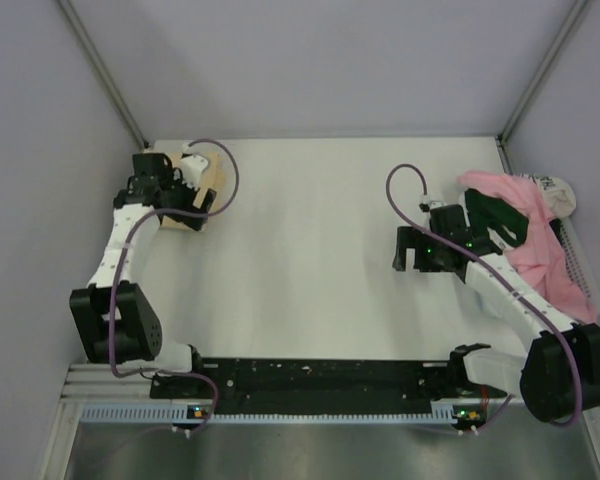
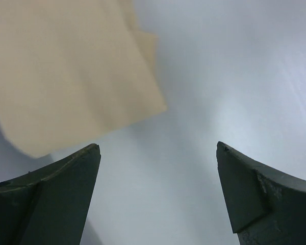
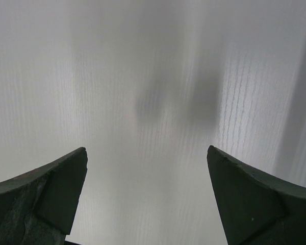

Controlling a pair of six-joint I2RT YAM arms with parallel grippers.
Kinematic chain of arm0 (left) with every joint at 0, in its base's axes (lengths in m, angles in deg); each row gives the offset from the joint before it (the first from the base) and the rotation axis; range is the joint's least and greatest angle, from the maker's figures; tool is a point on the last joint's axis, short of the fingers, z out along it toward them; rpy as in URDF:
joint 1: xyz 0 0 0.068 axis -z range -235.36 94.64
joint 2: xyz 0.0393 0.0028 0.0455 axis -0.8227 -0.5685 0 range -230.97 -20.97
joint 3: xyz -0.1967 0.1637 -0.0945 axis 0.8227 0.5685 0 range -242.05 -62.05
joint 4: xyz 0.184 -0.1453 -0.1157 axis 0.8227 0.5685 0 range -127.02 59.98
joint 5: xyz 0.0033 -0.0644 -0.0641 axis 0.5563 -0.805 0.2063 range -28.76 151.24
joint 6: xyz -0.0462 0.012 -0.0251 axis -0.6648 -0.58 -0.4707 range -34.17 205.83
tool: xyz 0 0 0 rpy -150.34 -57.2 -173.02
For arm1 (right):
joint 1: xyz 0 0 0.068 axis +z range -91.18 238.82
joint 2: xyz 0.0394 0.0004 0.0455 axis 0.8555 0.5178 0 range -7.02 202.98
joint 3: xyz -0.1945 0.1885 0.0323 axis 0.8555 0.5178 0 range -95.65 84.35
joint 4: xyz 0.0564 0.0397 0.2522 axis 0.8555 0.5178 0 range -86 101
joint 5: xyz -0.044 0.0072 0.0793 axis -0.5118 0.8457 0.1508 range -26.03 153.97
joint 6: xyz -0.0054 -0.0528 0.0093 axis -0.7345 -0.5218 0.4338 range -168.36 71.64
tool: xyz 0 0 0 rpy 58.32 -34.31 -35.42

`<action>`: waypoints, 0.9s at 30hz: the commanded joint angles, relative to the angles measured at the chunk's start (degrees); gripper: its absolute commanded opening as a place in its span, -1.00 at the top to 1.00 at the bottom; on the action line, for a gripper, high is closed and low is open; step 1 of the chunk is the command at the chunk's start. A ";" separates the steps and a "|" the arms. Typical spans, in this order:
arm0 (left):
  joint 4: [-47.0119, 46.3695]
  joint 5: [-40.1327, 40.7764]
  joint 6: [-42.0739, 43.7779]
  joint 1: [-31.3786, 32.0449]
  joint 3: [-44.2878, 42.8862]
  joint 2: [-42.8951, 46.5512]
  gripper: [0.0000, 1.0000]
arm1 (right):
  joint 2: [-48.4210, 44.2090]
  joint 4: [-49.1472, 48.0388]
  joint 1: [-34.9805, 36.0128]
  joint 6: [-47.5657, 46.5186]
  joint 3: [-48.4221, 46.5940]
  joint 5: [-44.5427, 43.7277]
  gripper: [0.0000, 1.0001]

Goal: Fold and stack the t-shirts
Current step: Put the neatly folded tshirt into the corner of the board with the left arm

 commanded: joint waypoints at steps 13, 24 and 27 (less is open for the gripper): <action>-32.67 -15.97 -11.18 6.56 43.80 20.04 -0.97 | -10.77 -7.58 -0.31 0.07 5.95 -6.21 -0.97; -49.82 -11.38 -17.97 6.56 54.00 23.30 -0.97 | -13.15 -9.87 -0.39 -0.02 8.15 -7.71 -0.97; -50.08 -12.18 -17.97 6.56 54.18 23.47 -0.98 | -13.06 -10.04 -0.31 -0.20 8.24 -7.88 -0.97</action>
